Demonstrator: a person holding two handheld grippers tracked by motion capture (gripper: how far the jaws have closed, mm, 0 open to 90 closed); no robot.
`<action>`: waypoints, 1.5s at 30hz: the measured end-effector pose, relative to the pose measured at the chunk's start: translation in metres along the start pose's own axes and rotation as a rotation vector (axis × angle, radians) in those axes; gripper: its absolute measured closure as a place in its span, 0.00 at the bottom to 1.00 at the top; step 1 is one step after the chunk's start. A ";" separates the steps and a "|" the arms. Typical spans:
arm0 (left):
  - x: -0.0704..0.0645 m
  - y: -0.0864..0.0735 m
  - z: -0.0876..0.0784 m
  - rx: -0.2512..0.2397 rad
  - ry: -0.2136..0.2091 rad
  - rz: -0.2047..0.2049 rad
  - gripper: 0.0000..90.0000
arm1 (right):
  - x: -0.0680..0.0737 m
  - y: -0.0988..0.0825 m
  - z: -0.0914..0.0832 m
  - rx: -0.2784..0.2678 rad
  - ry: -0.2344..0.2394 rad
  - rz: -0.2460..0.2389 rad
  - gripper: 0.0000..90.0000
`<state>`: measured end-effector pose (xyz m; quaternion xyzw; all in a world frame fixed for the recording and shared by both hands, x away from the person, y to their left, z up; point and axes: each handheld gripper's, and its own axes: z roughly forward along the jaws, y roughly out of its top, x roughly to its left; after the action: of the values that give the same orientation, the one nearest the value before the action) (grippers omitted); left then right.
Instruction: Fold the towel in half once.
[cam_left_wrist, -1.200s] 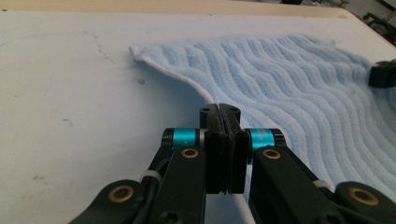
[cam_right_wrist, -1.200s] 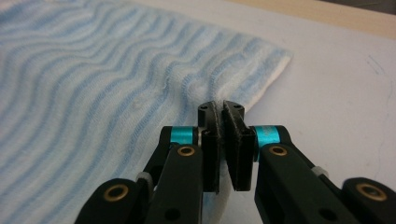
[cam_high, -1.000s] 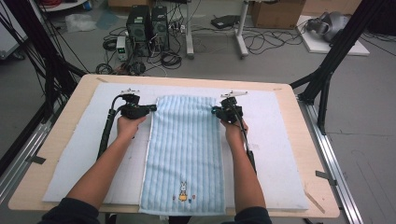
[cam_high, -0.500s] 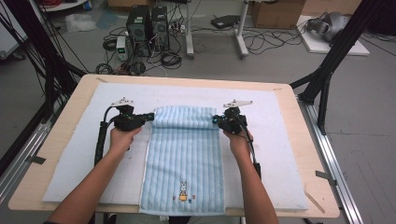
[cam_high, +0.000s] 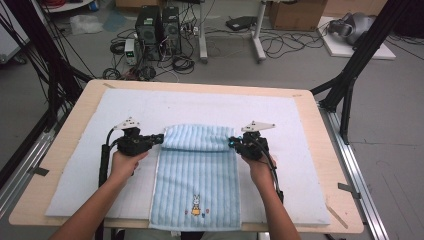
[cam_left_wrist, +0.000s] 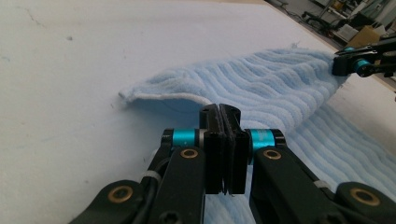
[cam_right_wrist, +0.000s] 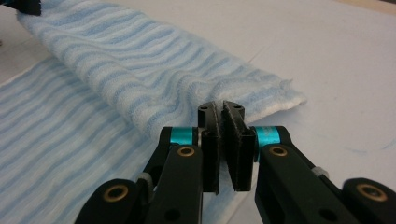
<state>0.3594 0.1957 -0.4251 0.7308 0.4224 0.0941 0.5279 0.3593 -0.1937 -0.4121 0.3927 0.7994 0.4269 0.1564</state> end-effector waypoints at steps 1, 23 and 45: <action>0.000 -0.002 -0.001 0.010 -0.001 0.005 0.98 | 0.001 -0.003 -0.001 0.005 0.002 -0.003 0.95; -0.006 -0.021 -0.008 0.001 0.096 0.029 0.55 | 0.010 -0.029 -0.014 -0.002 -0.022 0.052 0.61; 0.022 0.013 0.041 0.117 0.077 -0.066 0.40 | -0.024 0.011 0.024 0.061 -0.101 0.104 0.38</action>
<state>0.4041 0.1813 -0.4379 0.7417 0.4713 0.0799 0.4704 0.3940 -0.1947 -0.4199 0.4593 0.7817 0.3895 0.1621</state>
